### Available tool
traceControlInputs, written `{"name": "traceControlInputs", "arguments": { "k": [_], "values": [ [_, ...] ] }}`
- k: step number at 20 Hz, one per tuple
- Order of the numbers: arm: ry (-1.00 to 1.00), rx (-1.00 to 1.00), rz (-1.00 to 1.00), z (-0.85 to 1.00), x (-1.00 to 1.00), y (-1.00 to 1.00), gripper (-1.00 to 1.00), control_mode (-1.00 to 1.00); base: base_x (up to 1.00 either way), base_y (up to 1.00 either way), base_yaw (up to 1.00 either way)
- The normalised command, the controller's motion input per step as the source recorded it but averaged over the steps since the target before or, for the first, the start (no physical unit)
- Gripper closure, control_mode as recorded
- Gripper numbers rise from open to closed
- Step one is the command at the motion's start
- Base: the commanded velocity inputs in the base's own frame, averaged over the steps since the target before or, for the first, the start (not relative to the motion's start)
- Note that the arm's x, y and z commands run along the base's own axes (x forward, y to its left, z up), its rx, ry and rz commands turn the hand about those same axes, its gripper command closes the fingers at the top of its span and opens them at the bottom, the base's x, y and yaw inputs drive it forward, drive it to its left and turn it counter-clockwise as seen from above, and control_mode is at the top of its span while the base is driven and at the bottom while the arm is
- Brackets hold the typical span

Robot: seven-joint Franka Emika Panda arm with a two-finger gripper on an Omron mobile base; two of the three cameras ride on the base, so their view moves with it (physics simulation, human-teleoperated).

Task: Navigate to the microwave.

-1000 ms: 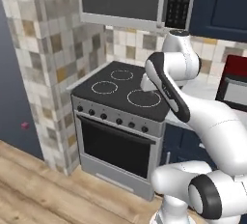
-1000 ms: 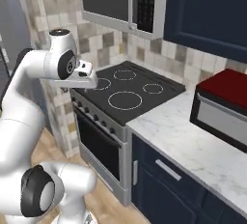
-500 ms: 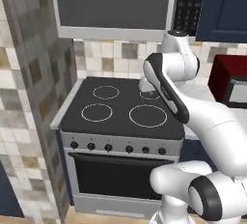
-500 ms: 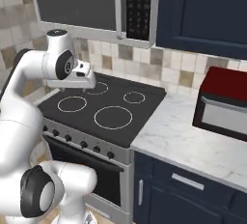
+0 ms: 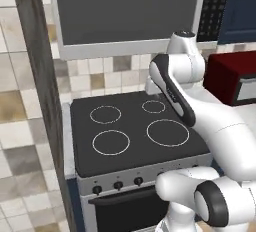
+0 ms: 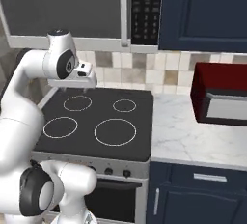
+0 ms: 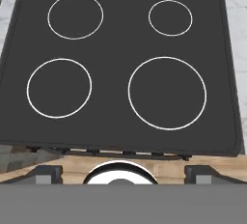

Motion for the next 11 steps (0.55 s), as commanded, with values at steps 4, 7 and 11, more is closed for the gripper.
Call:
{"name": "traceControlInputs", "arguments": {
  "k": [4, 7, 11],
  "values": [
    [0.0, 0.0, 0.0, 0.0, 0.0, 0.0, -1.0, 1.0, 0.44, 0.4, -0.44],
    [0.0, 0.0, 0.0, 0.0, 0.0, 0.0, -1.0, 1.0, 0.56, 0.11, -0.13],
    [0.0, 0.0, 0.0, 0.0, 0.0, 0.0, -1.0, 1.0, 0.5, 0.19, -0.01]
  ]
}}
